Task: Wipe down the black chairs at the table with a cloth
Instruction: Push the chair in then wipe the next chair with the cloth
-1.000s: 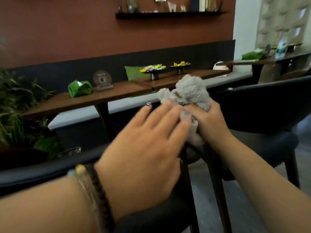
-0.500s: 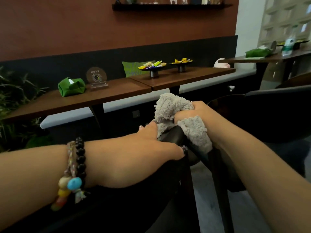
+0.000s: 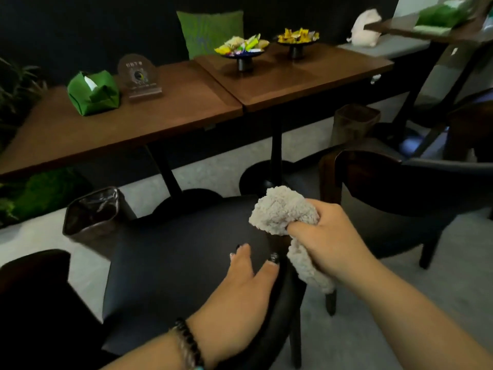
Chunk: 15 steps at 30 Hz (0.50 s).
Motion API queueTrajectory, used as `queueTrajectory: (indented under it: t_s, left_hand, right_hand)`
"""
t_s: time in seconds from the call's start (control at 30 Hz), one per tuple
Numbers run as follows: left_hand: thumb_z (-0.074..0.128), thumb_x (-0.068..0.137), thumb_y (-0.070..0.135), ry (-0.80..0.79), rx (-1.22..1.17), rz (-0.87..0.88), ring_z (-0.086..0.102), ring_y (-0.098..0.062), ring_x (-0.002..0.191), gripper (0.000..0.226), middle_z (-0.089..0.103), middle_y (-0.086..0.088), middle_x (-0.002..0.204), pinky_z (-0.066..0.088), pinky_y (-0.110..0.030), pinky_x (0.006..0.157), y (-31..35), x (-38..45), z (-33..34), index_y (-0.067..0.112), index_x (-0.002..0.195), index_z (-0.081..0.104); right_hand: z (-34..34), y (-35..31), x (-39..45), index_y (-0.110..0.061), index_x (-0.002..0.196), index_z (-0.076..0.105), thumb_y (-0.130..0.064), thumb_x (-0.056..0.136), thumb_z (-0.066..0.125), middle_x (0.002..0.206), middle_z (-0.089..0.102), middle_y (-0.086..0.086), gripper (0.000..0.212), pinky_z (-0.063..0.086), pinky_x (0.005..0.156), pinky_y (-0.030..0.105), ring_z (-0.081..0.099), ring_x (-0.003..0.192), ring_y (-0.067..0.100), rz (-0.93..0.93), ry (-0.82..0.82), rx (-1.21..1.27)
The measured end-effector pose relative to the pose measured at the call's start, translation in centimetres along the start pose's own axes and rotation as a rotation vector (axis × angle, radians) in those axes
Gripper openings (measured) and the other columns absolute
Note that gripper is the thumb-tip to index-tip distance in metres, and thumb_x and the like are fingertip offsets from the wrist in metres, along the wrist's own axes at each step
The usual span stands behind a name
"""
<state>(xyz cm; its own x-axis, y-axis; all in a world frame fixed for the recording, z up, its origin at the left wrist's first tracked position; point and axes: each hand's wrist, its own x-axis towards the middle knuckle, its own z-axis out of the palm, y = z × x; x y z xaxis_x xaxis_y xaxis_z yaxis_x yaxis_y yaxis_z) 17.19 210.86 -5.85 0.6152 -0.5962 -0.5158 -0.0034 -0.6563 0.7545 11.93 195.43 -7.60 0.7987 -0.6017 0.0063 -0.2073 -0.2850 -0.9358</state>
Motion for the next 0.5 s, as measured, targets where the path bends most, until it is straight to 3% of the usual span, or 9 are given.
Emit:
queueTrajectory:
  t_s: [0.17,0.23,0.3,0.5]
  left_hand:
    - [0.033,0.101,0.042,0.076,-0.11,-0.064,0.005,-0.008,0.148,0.065,0.008,0.005,0.162,0.009,-0.023,0.115,-0.9,0.8,0.0,0.018,0.155,0.004]
    - [0.032,0.103,0.039,0.094,-0.144,-0.108,0.012,-0.011,0.147,0.061,0.014,0.003,0.161,0.013,-0.019,0.11,-0.9,1.1,0.1,0.017,0.154,0.009]
    - [0.033,0.103,0.037,0.124,-0.147,-0.135,0.02,-0.011,0.144,0.059,0.02,0.003,0.159,0.015,-0.016,0.103,-0.7,1.1,0.1,0.017,0.154,0.012]
    - [0.036,0.103,0.033,0.176,-0.129,-0.121,0.011,-0.009,0.147,0.061,0.01,0.002,0.162,0.011,-0.023,0.118,-0.7,-0.5,0.1,0.017,0.155,0.006]
  right_hand:
    - [1.3,-2.2,-0.8,-0.028,0.076,0.058,-0.014,0.082,0.061,0.082,0.059,-0.011,0.015,0.037,0.054,0.017,0.057,0.071,0.008,0.002,0.117,-0.329]
    - [1.7,-3.0,-0.9,-0.028,0.089,0.062,-0.018,0.081,0.062,0.098,0.059,-0.01,0.013,0.04,0.062,0.023,0.059,0.081,0.015,-0.012,0.09,-0.473]
    - [1.8,-3.6,-0.8,-0.023,0.106,0.064,-0.022,0.08,0.064,0.113,0.059,-0.007,0.026,0.042,0.066,0.028,0.061,0.088,0.022,0.005,0.049,-0.634]
    - [2.1,-5.4,-0.8,-0.015,0.125,0.058,-0.019,0.082,0.065,0.133,0.051,-0.002,0.043,0.052,0.084,0.04,0.06,0.107,0.027,0.133,-0.127,-0.773]
